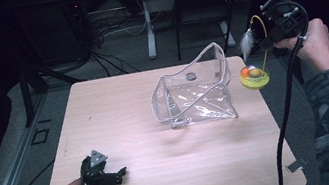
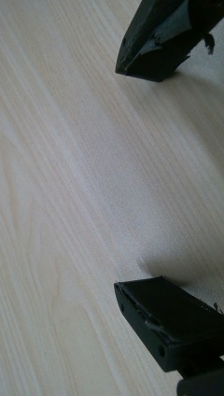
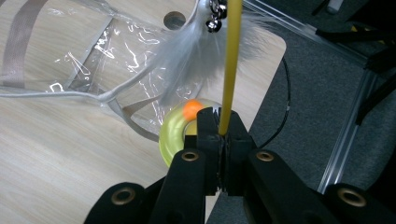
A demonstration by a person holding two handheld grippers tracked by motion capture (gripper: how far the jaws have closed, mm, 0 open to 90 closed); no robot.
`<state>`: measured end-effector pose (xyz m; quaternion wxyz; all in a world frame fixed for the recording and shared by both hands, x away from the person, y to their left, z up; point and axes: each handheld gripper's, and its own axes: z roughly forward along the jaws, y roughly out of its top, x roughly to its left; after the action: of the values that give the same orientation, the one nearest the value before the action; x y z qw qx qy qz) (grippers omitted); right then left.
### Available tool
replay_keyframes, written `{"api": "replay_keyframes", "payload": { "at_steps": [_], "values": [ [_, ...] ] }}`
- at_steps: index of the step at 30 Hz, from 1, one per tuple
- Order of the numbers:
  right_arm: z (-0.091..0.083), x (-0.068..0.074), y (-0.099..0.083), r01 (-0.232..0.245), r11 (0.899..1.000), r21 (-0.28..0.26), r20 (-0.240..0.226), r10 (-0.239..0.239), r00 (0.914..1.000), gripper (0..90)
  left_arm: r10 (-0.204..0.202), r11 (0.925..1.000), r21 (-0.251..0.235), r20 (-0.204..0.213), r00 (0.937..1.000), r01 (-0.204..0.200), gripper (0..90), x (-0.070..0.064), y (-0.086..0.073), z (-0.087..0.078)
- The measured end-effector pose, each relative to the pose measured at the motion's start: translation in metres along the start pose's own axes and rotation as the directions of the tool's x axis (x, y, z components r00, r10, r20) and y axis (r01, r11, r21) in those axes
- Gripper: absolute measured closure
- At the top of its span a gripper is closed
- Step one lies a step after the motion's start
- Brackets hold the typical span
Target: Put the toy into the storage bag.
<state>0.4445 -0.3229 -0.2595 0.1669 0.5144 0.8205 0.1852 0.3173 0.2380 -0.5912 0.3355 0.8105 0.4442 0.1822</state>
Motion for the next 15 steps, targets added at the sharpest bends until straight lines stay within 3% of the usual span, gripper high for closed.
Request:
{"api": "replay_keyframes", "payload": {
  "at_steps": [15],
  "values": [
    [-0.019,0.002,0.017,0.018,0.999,-0.03,0.024,-0.017,0.9996,88.7,-0.001,1.0,0.0,0.0,1.0,0.001,0.0,0.0,0.0,0.0]
  ]
}}
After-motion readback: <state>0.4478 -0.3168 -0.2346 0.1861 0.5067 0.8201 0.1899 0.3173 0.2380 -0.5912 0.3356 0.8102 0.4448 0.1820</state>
